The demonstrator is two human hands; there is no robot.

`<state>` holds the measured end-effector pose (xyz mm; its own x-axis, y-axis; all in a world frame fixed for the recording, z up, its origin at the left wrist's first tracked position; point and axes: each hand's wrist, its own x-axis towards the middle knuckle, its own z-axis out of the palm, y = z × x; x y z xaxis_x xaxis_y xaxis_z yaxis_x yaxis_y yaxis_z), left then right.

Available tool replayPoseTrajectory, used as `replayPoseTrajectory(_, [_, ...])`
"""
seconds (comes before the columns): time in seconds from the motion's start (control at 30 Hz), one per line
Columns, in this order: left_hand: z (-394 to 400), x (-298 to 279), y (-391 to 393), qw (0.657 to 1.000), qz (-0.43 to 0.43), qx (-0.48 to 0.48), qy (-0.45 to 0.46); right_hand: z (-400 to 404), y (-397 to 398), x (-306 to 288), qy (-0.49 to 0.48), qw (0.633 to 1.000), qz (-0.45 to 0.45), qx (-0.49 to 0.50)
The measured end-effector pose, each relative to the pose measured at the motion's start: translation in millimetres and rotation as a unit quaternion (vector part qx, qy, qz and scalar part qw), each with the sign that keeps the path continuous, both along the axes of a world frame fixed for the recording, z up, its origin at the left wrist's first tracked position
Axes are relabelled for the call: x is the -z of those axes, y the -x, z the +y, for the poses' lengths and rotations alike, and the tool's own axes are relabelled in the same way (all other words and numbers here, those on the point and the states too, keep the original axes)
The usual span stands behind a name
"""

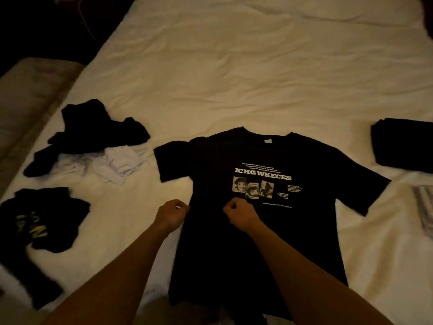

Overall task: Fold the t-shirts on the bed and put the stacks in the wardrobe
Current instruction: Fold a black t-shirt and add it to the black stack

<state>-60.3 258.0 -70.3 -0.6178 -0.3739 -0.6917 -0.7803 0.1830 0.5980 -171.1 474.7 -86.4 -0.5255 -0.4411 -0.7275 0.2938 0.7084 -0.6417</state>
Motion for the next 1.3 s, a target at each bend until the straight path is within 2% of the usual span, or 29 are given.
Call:
replayPoseTrajectory(0.1, [-11, -12, 15, 0.999, 0.023, -0.045, 0.008, -34, 13, -10, 0.008, 1.000, -0.010, -0.015])
replayPoseTrajectory(0.23, [-44, -13, 38, 0.996, 0.032, -0.079, 0.013, -74, 24, -3, -0.011, 1.000, 0.011, 0.013])
replayPoseTrajectory(0.4, [-92, 6, 73, 0.990, 0.026, -0.080, 0.117, -121, 23, 10, -0.034, 0.997, -0.018, 0.064])
replayPoseTrajectory(0.5, [-120, 19, 95, 0.988, 0.048, -0.030, 0.145, -150, 15, 11, -0.015, 0.981, -0.073, 0.177])
replayPoseTrajectory(0.7, [-175, 50, 131, 0.961, 0.077, 0.127, 0.235, -225, -9, 16, -0.004, 0.917, -0.212, 0.339])
replayPoseTrajectory(0.83, [-201, 63, 160, 0.975, 0.022, 0.145, 0.167, -253, -6, 22, 0.013, 0.872, -0.252, 0.420])
replayPoseTrajectory(0.93, [-214, 70, 173, 0.967, -0.036, 0.176, 0.183, -266, -5, 27, 0.027, 0.819, -0.261, 0.511])
replayPoseTrajectory(1.03, [-221, 67, 183, 0.970, -0.038, 0.195, 0.137, -275, -6, 32, 0.047, 0.780, -0.267, 0.564])
replayPoseTrajectory(1.13, [-230, 54, 184, 0.994, 0.025, 0.100, 0.022, -281, -12, 25, 0.066, 0.764, -0.306, 0.564])
replayPoseTrajectory(1.2, [-230, 43, 177, 0.997, 0.052, 0.049, -0.004, -283, -20, 17, 0.078, 0.755, -0.334, 0.559])
replayPoseTrajectory(1.3, [-226, 36, 167, 0.998, 0.062, -0.013, -0.018, -281, -25, 12, 0.071, 0.746, -0.326, 0.576])
